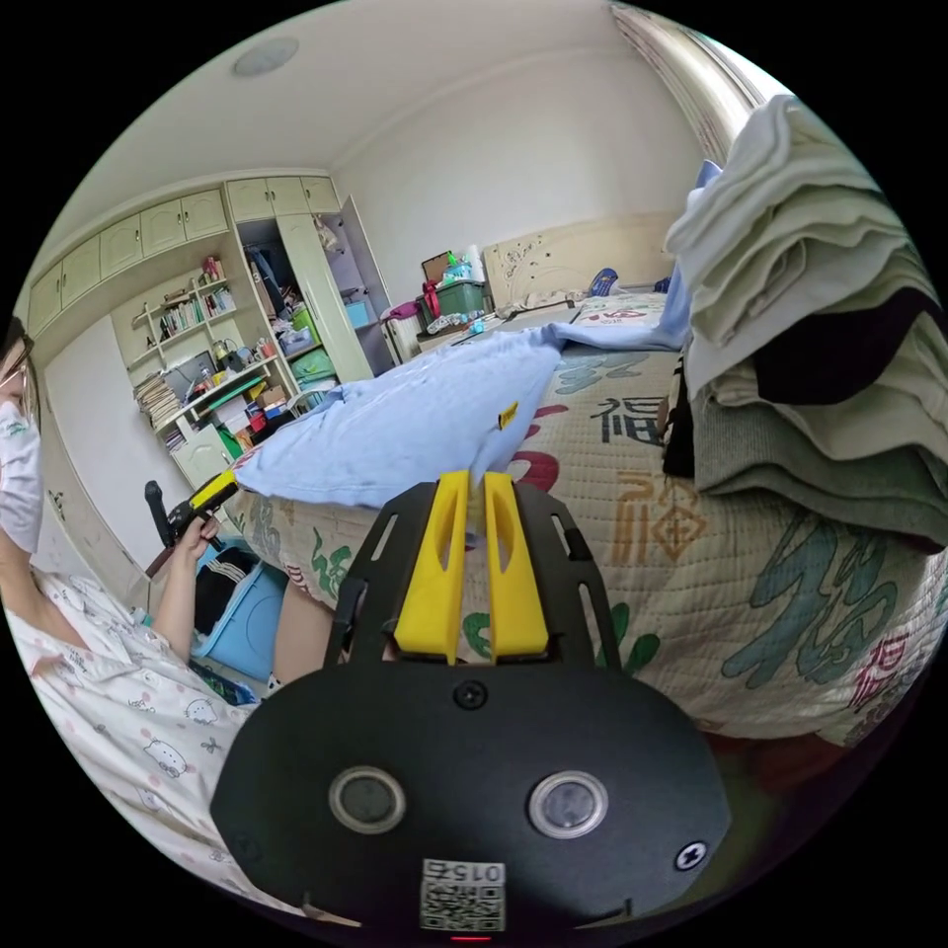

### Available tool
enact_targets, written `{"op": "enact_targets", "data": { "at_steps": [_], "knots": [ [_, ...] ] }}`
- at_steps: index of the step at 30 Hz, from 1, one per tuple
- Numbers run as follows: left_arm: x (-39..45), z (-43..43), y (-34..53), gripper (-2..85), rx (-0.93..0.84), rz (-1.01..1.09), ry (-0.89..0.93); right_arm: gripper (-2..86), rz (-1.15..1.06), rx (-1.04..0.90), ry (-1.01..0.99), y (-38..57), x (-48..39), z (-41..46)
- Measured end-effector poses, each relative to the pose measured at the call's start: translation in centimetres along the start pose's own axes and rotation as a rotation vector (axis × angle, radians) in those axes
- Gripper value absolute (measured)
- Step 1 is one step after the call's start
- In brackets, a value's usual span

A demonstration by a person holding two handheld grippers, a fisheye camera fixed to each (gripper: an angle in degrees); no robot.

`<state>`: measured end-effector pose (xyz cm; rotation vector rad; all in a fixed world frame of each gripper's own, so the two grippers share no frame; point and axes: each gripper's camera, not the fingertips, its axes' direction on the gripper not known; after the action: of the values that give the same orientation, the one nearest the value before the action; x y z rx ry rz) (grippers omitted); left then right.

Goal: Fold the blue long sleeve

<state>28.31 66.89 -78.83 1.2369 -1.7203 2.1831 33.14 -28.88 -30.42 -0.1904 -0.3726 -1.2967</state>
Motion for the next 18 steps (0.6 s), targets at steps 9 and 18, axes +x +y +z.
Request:
{"op": "enact_targets", "data": {
  "at_steps": [9,18],
  "knots": [
    [-2.5,0.9,-4.0,1.0,0.032,-0.071,0.023,5.8,0.089,-0.009,-0.114,0.5,2.7,-0.3],
    [-2.4,-6.2,-0.5,0.0,-0.009,-0.158,-0.122,0.2,0.044,0.028,-0.006,1.9,1.6,-1.6]
  ]
}}
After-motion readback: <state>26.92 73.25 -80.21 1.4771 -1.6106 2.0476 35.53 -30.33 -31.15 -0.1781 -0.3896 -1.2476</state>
